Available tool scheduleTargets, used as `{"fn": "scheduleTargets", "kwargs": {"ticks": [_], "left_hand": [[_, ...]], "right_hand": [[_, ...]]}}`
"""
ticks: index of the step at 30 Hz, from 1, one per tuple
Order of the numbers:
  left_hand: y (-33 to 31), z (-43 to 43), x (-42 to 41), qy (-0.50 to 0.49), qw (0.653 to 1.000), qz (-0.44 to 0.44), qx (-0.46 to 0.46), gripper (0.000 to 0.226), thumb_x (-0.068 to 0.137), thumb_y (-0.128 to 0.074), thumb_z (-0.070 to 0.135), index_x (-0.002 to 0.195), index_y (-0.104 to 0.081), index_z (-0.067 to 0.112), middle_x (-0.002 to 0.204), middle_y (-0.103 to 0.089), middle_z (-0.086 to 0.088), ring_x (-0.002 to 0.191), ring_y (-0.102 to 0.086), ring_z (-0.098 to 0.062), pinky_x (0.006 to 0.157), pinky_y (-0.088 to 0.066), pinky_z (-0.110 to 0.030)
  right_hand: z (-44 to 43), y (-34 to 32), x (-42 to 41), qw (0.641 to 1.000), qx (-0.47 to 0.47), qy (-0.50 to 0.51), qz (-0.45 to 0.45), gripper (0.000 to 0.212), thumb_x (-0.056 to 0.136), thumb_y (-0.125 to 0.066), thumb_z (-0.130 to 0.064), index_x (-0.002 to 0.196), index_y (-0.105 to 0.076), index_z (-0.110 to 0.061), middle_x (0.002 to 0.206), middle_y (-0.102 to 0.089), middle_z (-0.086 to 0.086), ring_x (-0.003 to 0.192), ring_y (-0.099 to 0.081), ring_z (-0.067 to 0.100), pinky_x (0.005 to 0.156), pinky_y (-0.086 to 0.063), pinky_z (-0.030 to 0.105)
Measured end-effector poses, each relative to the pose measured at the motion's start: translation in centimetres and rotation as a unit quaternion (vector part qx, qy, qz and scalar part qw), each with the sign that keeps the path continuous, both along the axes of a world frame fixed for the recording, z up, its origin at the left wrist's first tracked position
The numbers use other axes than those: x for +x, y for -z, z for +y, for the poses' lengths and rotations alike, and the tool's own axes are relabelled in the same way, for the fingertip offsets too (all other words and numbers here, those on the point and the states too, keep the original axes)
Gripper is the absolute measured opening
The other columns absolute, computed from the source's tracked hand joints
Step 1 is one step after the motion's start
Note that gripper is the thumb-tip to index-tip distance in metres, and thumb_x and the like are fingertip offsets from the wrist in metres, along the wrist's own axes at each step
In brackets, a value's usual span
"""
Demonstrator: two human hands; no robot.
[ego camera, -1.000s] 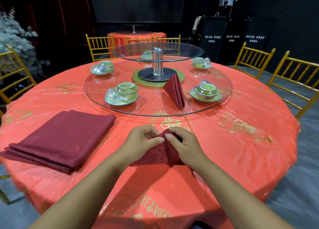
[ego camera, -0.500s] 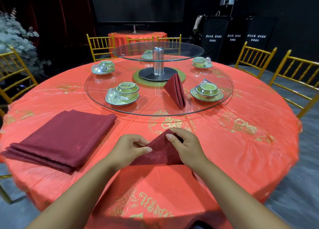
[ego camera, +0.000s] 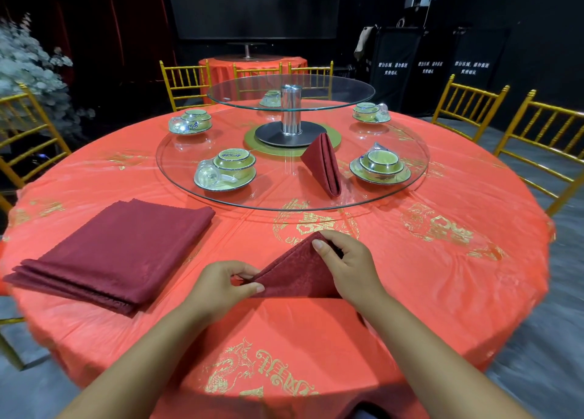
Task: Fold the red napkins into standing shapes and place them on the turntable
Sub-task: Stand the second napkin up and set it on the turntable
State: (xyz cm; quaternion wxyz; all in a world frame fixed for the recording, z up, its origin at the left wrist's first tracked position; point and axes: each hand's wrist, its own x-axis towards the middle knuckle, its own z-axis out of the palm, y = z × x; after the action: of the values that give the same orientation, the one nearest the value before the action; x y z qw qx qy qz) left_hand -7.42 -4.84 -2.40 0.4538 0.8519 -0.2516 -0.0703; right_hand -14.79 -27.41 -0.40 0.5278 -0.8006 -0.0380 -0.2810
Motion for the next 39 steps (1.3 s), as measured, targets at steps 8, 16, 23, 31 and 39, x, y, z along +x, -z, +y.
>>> {"fn": "scheduleTargets", "kwargs": {"ticks": [8, 16, 23, 31, 39], "left_hand": [[0.3, 1.1, -0.4, -0.031, 0.994, -0.094, 0.037, 0.047, 0.067, -0.085, 0.014, 0.077, -0.066, 0.056, 0.073, -0.069, 0.012, 0.081, -0.059, -0.002, 0.077, -0.047, -0.026], [0.2, 1.5, -0.7, -0.021, 0.992, -0.117, 0.051, 0.037, 0.069, -0.083, 0.015, 0.079, -0.069, 0.048, 0.072, -0.068, 0.020, 0.081, -0.059, -0.003, 0.081, -0.049, -0.035], [-0.7, -1.4, -0.9, 0.012, 0.999, -0.042, -0.020, 0.050, 0.058, -0.075, 0.054, 0.104, -0.062, 0.039, 0.103, -0.066, 0.020, 0.099, -0.058, 0.011, 0.087, -0.038, -0.005], [-1.2, -4.8, -0.7, 0.026, 0.988, 0.060, -0.142, 0.011, 0.078, -0.077, 0.014, 0.083, -0.071, 0.023, 0.078, -0.072, 0.002, 0.071, -0.064, -0.009, 0.069, -0.048, -0.027], [-1.2, -4.8, -0.4, 0.024, 0.987, 0.078, -0.139, 0.009, 0.081, -0.075, 0.013, 0.077, -0.069, 0.019, 0.071, -0.067, 0.001, 0.063, -0.058, -0.009, 0.061, -0.045, -0.025]], "right_hand": [[0.0, 0.4, 0.3, 1.000, -0.011, 0.020, -0.003, 0.009, 0.089, -0.055, -0.029, 0.096, -0.060, -0.030, 0.092, -0.064, -0.005, 0.081, -0.059, 0.009, 0.076, -0.044, 0.021], [0.1, 0.5, 0.4, 0.999, -0.014, 0.031, -0.008, 0.009, 0.089, -0.055, -0.030, 0.092, -0.062, -0.034, 0.087, -0.065, -0.013, 0.082, -0.059, 0.004, 0.075, -0.043, 0.018], [0.2, 0.1, 0.4, 0.999, -0.023, 0.022, -0.002, 0.009, 0.088, -0.056, -0.031, 0.095, -0.061, -0.034, 0.094, -0.065, -0.014, 0.085, -0.059, 0.002, 0.078, -0.044, 0.017], [-0.5, -1.1, -0.1, 0.998, 0.023, -0.051, 0.043, 0.017, 0.085, -0.069, -0.016, 0.090, -0.069, -0.032, 0.090, -0.071, -0.018, 0.084, -0.064, -0.001, 0.076, -0.046, 0.013], [-2.2, -1.3, 0.2, 0.997, 0.011, -0.038, 0.073, 0.023, 0.080, -0.074, -0.012, 0.075, -0.069, -0.034, 0.071, -0.067, -0.019, 0.069, -0.059, -0.005, 0.069, -0.043, 0.010]]}}
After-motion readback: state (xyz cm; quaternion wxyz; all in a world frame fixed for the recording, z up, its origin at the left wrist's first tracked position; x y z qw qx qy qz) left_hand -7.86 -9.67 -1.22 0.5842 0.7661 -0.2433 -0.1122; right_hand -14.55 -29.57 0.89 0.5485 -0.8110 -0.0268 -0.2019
